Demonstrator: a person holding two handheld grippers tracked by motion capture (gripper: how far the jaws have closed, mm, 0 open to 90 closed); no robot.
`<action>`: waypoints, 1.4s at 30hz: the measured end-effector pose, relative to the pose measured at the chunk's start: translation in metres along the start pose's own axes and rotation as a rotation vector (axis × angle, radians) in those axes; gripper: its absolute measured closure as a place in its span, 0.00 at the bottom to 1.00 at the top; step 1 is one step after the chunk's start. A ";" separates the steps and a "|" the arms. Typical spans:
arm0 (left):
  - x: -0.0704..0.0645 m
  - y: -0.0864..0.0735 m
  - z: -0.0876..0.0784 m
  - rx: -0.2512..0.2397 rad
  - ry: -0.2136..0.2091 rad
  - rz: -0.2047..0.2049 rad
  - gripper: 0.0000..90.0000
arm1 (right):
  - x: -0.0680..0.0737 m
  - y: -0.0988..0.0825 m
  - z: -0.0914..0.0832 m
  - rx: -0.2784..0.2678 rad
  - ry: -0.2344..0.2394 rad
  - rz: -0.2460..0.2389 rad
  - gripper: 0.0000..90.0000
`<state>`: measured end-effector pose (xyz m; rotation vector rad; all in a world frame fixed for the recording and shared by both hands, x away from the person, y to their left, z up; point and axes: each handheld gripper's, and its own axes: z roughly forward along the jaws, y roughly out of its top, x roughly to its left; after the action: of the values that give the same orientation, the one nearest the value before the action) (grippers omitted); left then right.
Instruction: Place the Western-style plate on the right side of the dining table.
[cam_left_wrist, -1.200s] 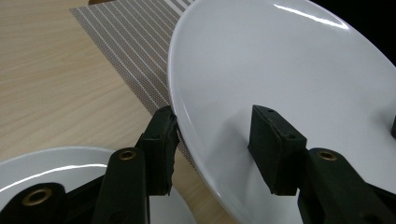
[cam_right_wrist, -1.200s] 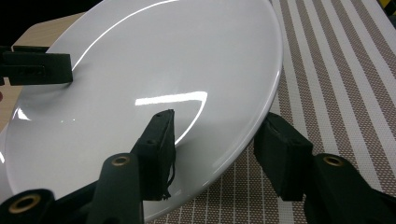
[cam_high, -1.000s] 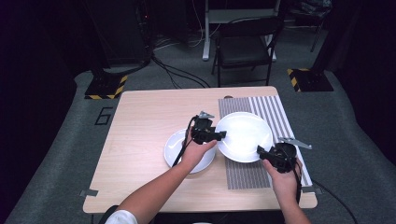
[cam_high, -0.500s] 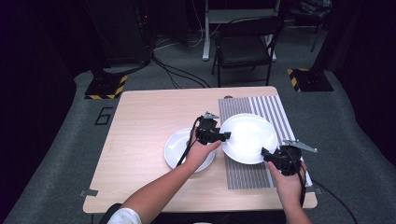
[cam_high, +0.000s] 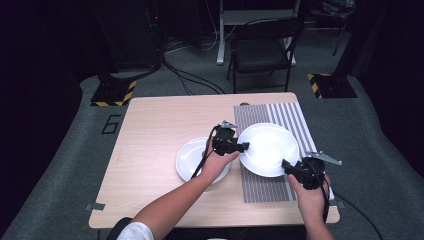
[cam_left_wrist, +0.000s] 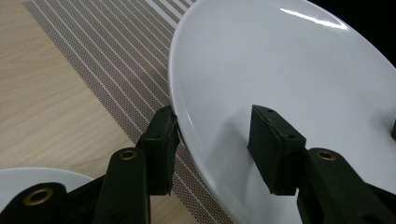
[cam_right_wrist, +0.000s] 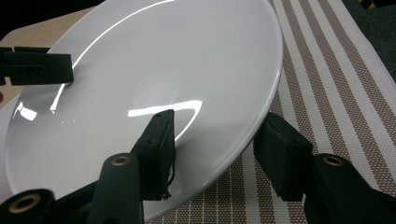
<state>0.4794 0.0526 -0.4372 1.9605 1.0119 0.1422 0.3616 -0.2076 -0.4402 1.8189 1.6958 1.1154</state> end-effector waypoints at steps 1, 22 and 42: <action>0.000 0.000 0.000 0.003 -0.001 0.002 0.58 | 0.000 0.000 0.000 0.000 0.000 0.007 0.53; -0.001 -0.001 0.012 0.013 -0.001 0.001 0.59 | -0.007 -0.005 0.005 0.002 -0.013 0.010 0.53; 0.007 -0.002 0.028 0.024 0.020 -0.011 0.58 | -0.012 -0.006 0.023 0.015 -0.020 0.016 0.53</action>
<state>0.4955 0.0398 -0.4574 1.9780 1.0422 0.1449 0.3758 -0.2136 -0.4620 1.8497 1.6849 1.0905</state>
